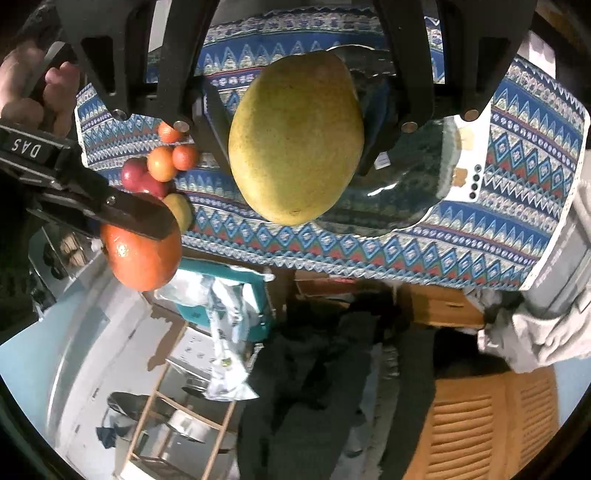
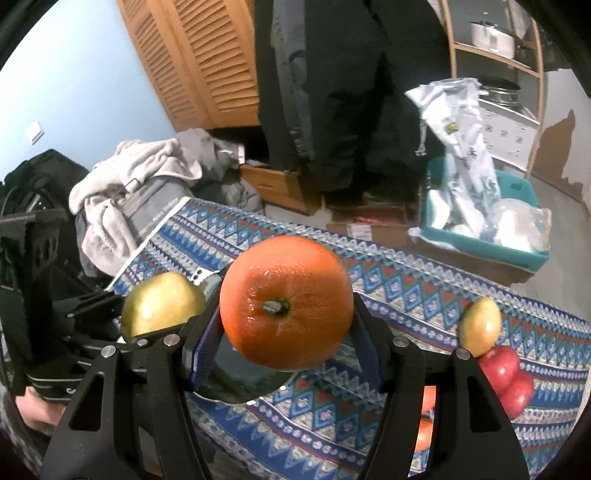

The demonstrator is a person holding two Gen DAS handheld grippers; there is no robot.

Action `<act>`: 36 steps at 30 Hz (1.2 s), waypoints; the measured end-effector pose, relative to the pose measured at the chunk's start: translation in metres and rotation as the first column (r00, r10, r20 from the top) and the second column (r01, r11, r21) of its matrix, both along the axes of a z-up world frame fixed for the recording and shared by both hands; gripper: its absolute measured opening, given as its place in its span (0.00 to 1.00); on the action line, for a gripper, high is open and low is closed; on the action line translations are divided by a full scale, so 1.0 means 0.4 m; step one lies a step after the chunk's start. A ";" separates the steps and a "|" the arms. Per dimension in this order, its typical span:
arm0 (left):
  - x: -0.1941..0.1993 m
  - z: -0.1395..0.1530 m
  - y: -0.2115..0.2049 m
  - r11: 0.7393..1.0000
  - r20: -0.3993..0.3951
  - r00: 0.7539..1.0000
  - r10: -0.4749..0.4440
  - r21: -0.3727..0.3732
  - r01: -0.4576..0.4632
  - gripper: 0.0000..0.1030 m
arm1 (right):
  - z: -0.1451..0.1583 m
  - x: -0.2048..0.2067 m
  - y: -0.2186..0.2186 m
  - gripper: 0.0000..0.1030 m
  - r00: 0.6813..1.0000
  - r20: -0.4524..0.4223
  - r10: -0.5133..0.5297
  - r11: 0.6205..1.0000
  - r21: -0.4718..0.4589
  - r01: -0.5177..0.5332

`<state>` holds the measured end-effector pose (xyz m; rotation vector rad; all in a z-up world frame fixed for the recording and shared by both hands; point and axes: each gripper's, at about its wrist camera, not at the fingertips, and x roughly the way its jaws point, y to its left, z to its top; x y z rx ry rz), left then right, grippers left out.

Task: Organize fruits
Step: 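Lift the mango with left gripper while right gripper carries the orange toward the glass bowl, then lower the mango into the glass bowl and open left gripper while right releases the orange there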

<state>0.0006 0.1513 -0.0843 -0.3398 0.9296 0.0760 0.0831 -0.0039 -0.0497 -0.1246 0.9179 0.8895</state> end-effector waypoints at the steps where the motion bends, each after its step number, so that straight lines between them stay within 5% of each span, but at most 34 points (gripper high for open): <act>1: -0.004 -0.006 0.011 1.000 -0.004 1.000 0.008 -0.002 -0.008 0.63 | -0.003 0.000 0.011 0.62 1.000 -0.002 0.006 1.000 -0.003 -0.006; 17: -0.016 -0.148 0.126 0.995 -0.132 0.987 0.093 -0.034 -0.098 0.63 | -0.161 0.028 0.170 0.62 0.987 -0.140 0.076 0.993 -0.078 -0.088; 36: -0.009 -0.338 0.150 0.984 -0.343 0.932 0.118 -0.082 -0.155 0.63 | -0.351 0.016 0.206 0.62 0.950 -0.300 0.092 0.972 -0.179 -0.151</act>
